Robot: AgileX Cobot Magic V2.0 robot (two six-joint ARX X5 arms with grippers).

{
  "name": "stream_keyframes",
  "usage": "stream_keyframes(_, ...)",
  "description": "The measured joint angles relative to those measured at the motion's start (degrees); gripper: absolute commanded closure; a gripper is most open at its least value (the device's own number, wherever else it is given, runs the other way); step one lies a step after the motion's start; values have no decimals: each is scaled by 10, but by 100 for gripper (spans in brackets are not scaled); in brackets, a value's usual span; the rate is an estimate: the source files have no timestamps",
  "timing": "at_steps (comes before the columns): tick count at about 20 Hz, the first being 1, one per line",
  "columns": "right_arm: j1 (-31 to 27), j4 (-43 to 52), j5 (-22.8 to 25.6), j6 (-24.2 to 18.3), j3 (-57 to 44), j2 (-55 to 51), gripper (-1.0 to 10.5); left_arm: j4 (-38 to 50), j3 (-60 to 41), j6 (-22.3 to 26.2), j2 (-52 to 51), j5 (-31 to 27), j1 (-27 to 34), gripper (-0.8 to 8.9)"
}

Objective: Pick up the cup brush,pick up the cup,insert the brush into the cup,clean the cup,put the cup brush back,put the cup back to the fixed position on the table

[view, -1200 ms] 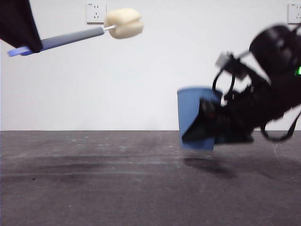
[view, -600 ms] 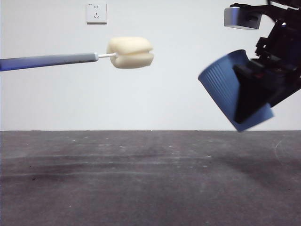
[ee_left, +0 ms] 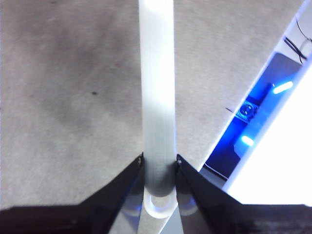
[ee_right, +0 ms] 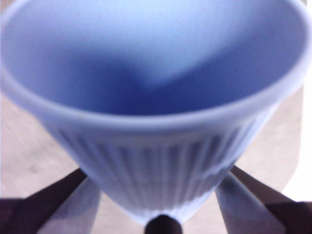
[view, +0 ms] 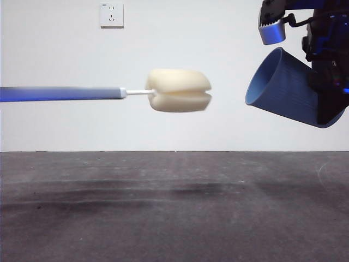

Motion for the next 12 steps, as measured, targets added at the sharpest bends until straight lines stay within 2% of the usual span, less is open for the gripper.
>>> stream_keyframes(4,28,-7,24,-73,0,0,959,7,0,1,23,-2,-16,822)
stream_keyframes(12,74,1,72,-136,0,54,959,32,0,-2,59,-2,-53,822)
